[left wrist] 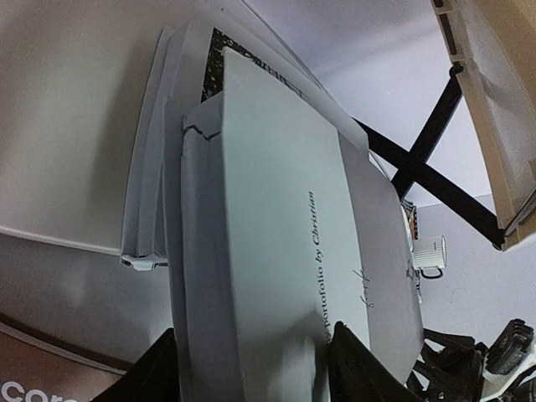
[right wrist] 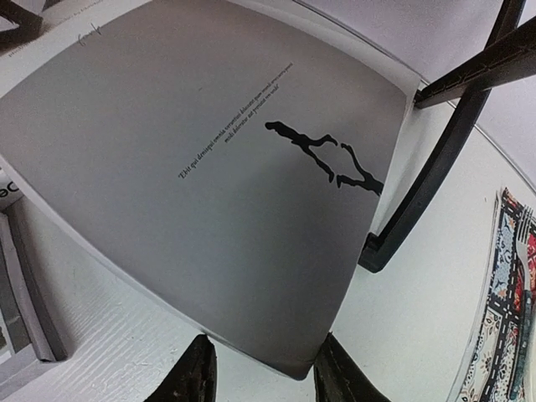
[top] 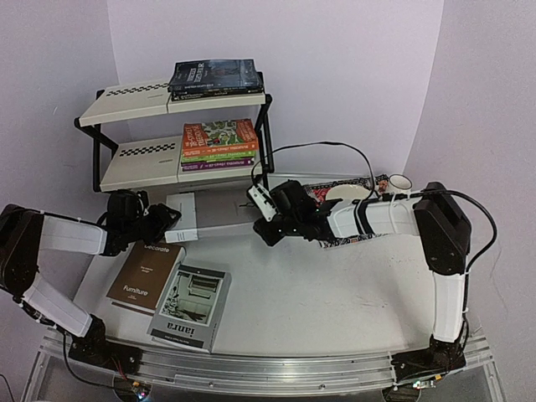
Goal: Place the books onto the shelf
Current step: Place the book on the book pile on the shelf.
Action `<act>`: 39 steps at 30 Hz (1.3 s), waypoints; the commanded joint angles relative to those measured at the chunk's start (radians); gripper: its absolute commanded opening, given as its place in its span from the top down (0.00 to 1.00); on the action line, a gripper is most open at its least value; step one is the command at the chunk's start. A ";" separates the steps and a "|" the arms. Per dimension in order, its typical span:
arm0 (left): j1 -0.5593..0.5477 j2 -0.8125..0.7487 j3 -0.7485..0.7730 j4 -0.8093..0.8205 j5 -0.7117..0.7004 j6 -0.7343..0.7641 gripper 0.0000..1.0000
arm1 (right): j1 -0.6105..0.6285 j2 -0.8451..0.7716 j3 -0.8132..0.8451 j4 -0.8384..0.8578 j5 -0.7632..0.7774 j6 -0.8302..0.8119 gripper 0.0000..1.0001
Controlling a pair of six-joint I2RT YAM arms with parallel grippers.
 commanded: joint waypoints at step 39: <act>-0.013 -0.043 0.034 0.006 -0.075 0.143 0.02 | -0.003 0.094 0.091 0.193 -0.033 0.089 0.79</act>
